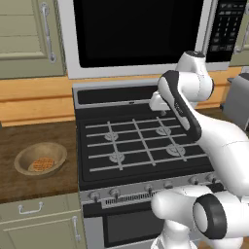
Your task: Open the microwave, place the bowl with waffle inside the microwave, then close the microwave door and turn it on.
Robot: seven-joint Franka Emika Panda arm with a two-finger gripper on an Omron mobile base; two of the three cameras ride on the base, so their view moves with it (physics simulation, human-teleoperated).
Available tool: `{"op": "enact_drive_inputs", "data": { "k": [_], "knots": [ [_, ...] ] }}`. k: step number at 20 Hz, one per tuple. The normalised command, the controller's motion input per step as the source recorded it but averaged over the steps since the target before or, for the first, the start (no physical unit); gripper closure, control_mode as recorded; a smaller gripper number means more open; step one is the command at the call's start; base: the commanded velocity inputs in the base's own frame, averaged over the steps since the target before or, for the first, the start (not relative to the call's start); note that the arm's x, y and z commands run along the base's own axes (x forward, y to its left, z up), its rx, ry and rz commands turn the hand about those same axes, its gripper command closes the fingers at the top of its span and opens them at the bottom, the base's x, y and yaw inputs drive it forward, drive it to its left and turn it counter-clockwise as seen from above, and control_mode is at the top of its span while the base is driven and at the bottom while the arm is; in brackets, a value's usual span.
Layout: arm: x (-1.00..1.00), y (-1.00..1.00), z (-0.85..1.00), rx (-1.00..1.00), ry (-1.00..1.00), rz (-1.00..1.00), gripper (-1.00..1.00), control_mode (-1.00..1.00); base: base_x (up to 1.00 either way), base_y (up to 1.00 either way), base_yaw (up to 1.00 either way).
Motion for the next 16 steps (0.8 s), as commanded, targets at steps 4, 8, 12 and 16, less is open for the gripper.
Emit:
{"op": "enact_drive_inputs", "data": {
  "k": [4,8,12,16],
  "knots": [
    [-0.41,-0.08,0.01,0.02,-0.15,0.00,-1.00,-1.00,0.00,0.00,0.00],
    [-0.76,-0.30,0.16,0.09,-0.33,-0.05,-1.00,-1.00,0.00,0.00,0.00],
    [-0.41,-0.17,0.67,0.06,-0.38,-0.04,-1.00,-1.00,0.00,0.00,0.00],
    [-0.05,-0.31,0.99,0.02,-0.38,-0.09,-1.00,-1.00,0.00,0.00,0.00]
  ]
}}
